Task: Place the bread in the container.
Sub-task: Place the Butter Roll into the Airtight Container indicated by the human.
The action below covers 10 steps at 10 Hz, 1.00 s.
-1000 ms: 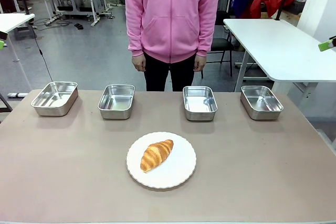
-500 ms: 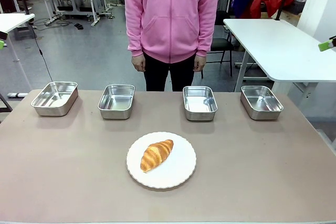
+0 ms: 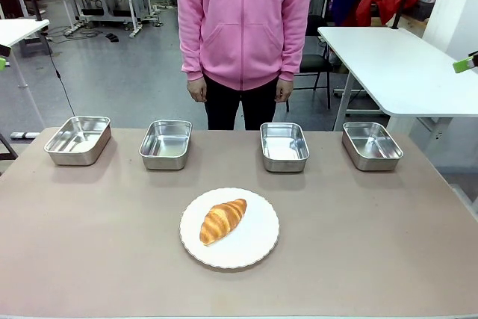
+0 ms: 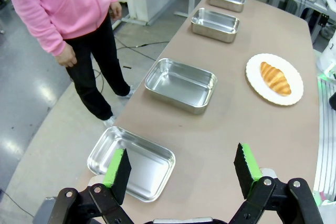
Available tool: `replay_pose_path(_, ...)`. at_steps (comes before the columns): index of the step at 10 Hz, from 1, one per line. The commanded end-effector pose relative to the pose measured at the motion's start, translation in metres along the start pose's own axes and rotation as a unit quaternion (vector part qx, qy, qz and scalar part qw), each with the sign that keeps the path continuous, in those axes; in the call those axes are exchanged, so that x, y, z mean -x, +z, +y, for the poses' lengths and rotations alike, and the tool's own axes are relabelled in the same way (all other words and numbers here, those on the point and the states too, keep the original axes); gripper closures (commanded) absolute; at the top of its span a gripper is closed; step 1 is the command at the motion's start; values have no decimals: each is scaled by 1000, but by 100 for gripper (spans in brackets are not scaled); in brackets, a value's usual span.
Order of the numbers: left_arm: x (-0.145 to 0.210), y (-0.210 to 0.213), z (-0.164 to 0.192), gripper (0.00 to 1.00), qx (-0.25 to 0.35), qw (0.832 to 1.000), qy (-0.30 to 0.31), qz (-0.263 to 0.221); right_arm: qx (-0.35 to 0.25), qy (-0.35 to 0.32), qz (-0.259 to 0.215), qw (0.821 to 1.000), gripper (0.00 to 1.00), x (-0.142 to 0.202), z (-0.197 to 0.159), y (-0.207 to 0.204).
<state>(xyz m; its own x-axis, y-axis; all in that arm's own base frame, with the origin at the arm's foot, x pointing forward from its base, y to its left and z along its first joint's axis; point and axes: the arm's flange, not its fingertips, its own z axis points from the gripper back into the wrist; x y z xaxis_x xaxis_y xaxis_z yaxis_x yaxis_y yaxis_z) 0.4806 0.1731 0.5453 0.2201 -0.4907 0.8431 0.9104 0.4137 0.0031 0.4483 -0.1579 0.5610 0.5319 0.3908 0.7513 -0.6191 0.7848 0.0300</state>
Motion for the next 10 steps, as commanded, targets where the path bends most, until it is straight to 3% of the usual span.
replay_pose_path(1, -2, 1, 0, 0, 1, 1000, -2, 2, -3, 0, -5, 1000, 0, -1, 0, 0)
replay_pose_path(10, -2, 1, 0, 0, 1, 1000, -2, 2, -3, 0, -5, 1000, 0, -1, 0, 0)
